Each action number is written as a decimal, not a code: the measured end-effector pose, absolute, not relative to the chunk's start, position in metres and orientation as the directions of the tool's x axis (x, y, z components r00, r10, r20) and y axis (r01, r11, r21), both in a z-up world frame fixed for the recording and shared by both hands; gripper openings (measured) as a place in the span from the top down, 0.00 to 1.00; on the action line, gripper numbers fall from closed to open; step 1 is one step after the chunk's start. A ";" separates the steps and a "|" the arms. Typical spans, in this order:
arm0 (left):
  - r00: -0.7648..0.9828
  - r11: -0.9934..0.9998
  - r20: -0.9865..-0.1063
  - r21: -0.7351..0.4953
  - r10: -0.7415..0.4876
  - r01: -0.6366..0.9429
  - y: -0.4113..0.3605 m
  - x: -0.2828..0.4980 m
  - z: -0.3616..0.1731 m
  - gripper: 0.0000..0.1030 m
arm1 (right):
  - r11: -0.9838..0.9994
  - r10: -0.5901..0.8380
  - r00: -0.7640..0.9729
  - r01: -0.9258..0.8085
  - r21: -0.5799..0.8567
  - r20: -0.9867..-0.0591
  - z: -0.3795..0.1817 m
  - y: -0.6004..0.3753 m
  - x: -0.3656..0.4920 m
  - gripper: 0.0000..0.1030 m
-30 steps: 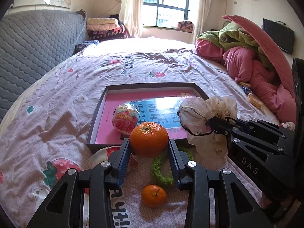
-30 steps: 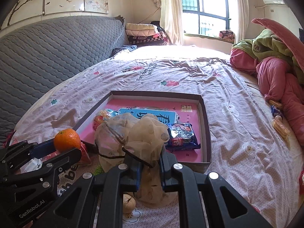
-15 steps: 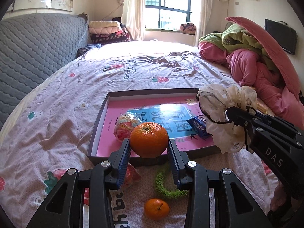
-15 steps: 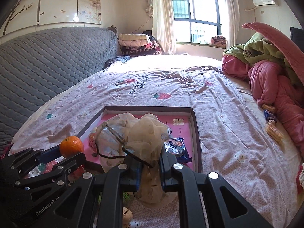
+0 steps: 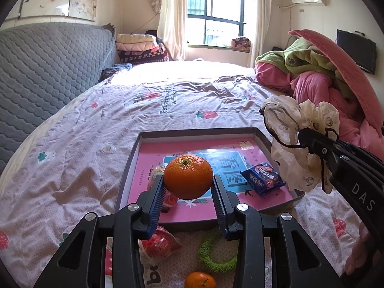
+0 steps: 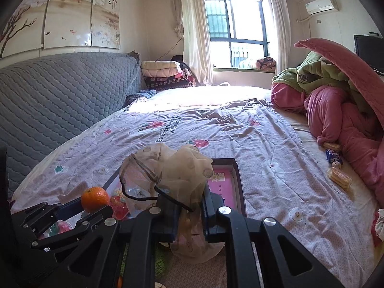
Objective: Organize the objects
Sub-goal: 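Lift and carry the orange with the left tool while the right tool carries the mesh bag over the tray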
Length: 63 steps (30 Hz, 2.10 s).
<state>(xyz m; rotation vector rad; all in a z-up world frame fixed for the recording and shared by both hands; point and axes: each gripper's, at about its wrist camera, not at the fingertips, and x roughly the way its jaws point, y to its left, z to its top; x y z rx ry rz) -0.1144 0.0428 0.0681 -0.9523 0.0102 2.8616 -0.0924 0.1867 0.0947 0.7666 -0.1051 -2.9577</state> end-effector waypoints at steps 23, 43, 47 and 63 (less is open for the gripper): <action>-0.796 -0.990 -0.592 -0.025 0.124 -0.136 0.045 -0.160 0.080 0.61 | -0.995 -0.096 -0.877 0.067 0.078 -0.471 0.105 0.182 -0.115 0.85; -0.785 -0.993 -0.609 -0.041 0.113 -0.111 0.053 -0.198 0.083 0.61 | -0.995 -0.097 -0.868 0.073 0.068 -0.486 0.113 0.191 -0.145 0.85; -0.784 -0.993 -0.609 -0.050 0.119 -0.111 0.057 -0.204 0.084 0.61 | -0.995 -0.098 -0.862 0.068 0.079 -0.497 0.109 0.191 -0.151 0.85; -0.770 -0.994 -0.630 -0.030 0.098 -0.102 0.058 -0.215 0.071 0.61 | -0.996 -0.088 -0.866 0.072 0.051 -0.493 0.107 0.190 -0.164 0.85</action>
